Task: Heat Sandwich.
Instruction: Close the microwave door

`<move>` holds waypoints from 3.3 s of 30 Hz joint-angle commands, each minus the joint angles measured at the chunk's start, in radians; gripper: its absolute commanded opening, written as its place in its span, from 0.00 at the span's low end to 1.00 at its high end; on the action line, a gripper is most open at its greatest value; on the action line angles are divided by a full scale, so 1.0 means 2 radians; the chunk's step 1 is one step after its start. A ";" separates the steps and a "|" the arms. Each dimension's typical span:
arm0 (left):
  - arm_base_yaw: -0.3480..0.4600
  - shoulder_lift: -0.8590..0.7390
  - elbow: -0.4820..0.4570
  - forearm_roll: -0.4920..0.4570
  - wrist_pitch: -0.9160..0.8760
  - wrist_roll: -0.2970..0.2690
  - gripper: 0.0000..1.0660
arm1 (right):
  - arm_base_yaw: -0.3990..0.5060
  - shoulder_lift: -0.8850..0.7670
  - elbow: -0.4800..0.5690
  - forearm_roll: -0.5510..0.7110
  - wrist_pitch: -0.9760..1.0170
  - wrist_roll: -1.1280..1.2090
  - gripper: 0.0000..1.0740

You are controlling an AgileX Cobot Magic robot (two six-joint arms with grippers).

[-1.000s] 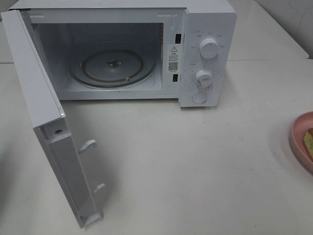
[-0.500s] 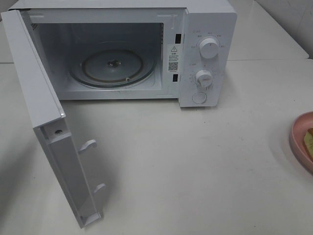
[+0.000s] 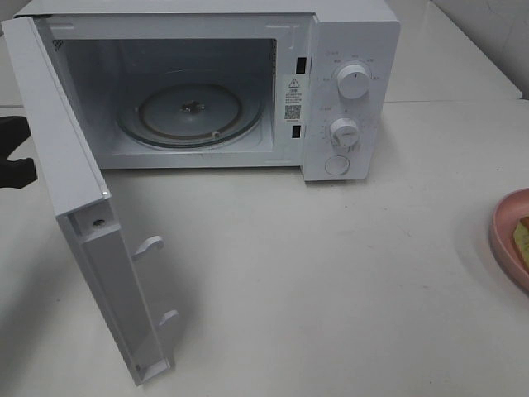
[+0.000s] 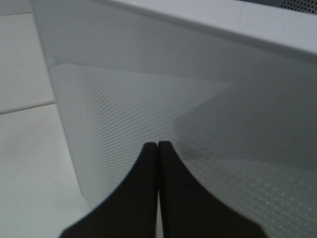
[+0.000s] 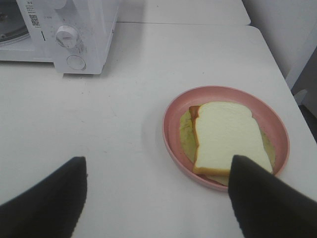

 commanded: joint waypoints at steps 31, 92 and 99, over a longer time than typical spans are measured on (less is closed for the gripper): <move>-0.240 0.134 -0.172 -0.223 0.035 0.085 0.00 | -0.004 -0.013 0.001 0.001 -0.001 0.000 0.71; -0.282 0.267 -0.448 -0.349 0.191 0.188 0.00 | -0.004 -0.013 0.001 0.001 -0.001 0.000 0.71; -0.291 0.246 -0.414 -0.349 0.190 0.188 0.00 | -0.004 -0.013 0.001 0.001 -0.001 0.000 0.71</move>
